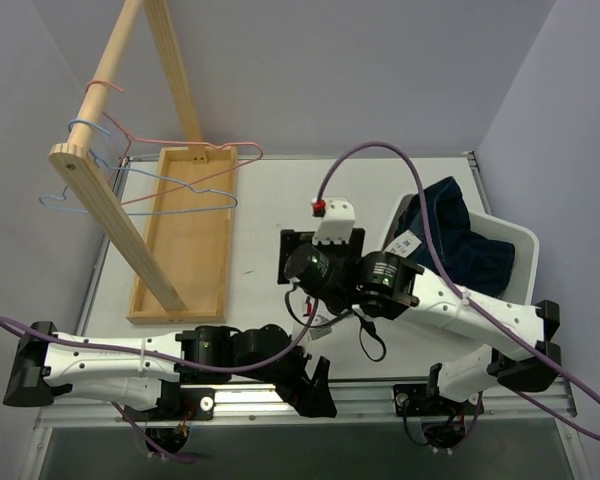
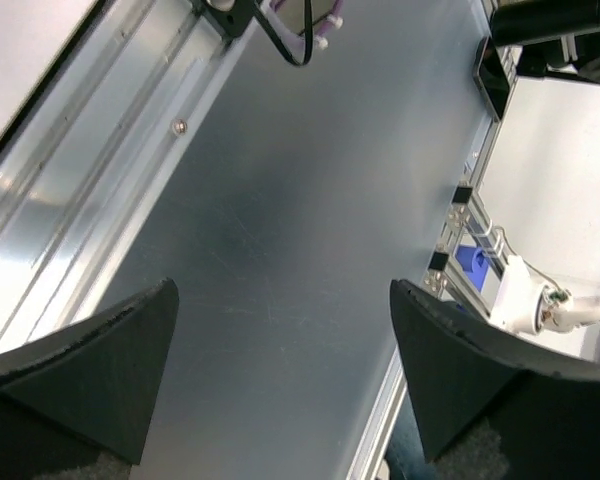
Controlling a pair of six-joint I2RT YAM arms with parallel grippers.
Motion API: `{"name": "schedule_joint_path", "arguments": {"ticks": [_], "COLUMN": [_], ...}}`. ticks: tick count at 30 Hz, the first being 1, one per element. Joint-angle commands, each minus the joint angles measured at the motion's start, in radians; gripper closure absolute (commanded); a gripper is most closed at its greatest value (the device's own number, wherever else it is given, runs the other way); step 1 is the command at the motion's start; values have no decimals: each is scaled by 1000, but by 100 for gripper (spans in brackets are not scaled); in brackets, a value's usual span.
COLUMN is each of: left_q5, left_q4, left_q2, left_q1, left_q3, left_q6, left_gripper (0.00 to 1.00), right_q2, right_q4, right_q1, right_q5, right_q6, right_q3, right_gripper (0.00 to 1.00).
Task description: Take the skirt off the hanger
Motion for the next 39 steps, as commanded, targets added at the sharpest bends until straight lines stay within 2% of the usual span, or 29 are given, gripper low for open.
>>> {"name": "schedule_joint_path", "arguments": {"ticks": [1,8,10,14,15,19,23,24,28,29,31,33,37,38,39], "left_q5": [-10,-5,-11,-19,-21,-19,-30,-37,-25,-10,15,42,94,107,127], "left_q4": [34,29,29,30,38,80,115,106,100,103,121,123,107,100,89], "left_q2": [-5,22,25,26,25,25,34,43,107,118,149,167,227,236,255], "left_q1": [-5,-5,-5,-4,-4,0,10,21,104,125,197,243,381,403,426], "left_q3": [-1,20,28,36,34,30,69,89,195,230,260,306,387,407,442], "left_q6": [-16,-19,-22,-31,-34,-50,1,45,127,136,167,185,239,245,257], "left_gripper": [3,2,3,4,4,5,5,5,5,6,6,6,6,6,6], "right_q2": [-113,-251,-283,-306,-309,-317,-372,-389,-505,-563,-622,-673,-600,-532,-498], "right_q4": [-228,-234,-225,-237,-239,-245,-188,-162,16,106,266,338,329,318,315], "right_q1": [14,96,159,296,357,452,465,463,451,436,416,377,293,269,202], "right_q5": [23,-70,-86,-77,-55,31,166,199,362,393,402,407,428,427,395], "right_q6": [320,564,630,746,759,767,637,542,270,209,4,-103,-299,-328,-362], "right_q3": [-134,-417,-486,-547,-552,-537,-475,-456,-437,-438,-448,-442,-322,-296,-273], "right_gripper": [0,0,0,0,0,0,0,0,0,0,0,0,0,0,0]}}
